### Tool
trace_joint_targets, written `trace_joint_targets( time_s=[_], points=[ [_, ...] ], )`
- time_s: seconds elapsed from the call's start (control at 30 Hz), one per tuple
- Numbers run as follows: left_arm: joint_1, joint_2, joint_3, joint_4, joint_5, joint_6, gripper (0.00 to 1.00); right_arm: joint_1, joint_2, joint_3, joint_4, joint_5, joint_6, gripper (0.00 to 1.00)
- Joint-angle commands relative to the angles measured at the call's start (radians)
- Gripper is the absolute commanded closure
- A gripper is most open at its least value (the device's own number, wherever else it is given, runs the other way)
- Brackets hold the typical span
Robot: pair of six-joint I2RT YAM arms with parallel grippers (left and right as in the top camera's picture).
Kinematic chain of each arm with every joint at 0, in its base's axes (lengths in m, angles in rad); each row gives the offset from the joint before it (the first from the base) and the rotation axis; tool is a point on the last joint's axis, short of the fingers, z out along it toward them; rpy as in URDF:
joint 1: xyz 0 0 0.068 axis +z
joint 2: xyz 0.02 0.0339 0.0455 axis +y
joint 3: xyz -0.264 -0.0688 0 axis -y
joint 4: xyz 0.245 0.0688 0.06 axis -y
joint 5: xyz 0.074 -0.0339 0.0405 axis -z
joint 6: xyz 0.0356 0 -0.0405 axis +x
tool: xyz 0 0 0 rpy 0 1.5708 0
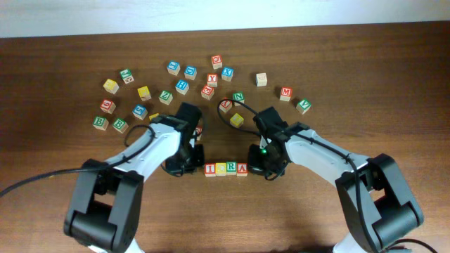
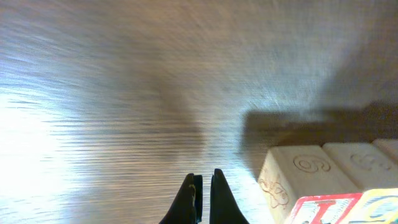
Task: Spell out ICRA
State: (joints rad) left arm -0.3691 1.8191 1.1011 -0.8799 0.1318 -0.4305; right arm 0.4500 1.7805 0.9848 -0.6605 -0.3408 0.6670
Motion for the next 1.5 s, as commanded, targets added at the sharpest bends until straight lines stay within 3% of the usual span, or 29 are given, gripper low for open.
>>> trace_joint_targets(
  time_s=[0.0,0.2,0.27,0.3,0.63,0.8,1.47],
  points=[
    [0.078,-0.109,0.038,-0.031,-0.029,0.005,1.00,-0.024,0.006,0.076,-0.080,0.043,-0.070,0.96],
    [0.237,-0.179,0.036,-0.080,-0.028,0.005,1.00,-0.036,0.003,0.317,-0.300,0.103,-0.145,0.96],
    [0.272,-0.177,0.024,-0.080,-0.030,0.005,0.91,-0.035,0.003,0.380,-0.311,0.099,-0.144,0.96],
    [0.282,-0.177,0.019,-0.080,-0.037,0.005,0.91,-0.034,0.003,0.393,-0.291,0.096,-0.143,0.96],
    [0.392,-0.177,0.011,-0.117,-0.050,-0.048,0.92,0.113,0.115,0.393,-0.101,0.092,-0.123,0.96],
    [0.394,-0.177,-0.007,-0.108,-0.051,-0.048,0.87,0.114,0.137,0.393,-0.086,0.121,-0.083,0.96],
    [0.394,-0.177,-0.011,-0.091,-0.051,-0.047,0.86,0.186,0.141,0.343,-0.060,0.159,-0.045,0.96]
  ],
)
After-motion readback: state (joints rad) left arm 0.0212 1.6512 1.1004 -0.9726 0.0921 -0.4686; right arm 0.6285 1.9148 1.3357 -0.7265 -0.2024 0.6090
